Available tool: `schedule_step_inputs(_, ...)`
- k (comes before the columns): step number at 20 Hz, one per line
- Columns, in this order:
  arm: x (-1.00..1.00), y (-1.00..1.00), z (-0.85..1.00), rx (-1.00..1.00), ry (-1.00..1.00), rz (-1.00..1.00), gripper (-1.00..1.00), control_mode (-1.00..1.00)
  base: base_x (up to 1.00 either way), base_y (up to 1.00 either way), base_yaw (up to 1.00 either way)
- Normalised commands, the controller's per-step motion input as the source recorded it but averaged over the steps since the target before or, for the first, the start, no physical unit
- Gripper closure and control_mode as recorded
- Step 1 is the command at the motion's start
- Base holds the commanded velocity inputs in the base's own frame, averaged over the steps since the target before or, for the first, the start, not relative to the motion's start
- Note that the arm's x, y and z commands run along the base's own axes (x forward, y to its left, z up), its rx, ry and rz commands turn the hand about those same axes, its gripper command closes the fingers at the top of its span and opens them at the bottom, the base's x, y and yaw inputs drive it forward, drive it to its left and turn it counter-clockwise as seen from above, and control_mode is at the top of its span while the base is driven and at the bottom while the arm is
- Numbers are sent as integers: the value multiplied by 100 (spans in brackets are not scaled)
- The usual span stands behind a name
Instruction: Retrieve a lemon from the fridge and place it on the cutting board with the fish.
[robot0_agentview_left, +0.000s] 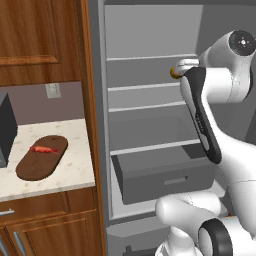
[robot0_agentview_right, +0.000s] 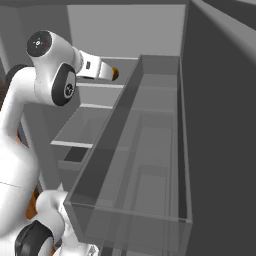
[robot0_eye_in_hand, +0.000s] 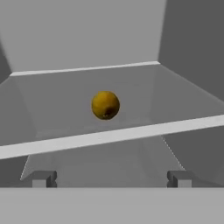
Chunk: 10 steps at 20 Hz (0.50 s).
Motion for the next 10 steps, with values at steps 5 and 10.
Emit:
schedule_step_inputs(5,50,-10,-13,0,4,0,-100,-100,0,0,0)
schedule_step_inputs(10,40,-3,-1,0,0,0,-100,-100,0,0,0)
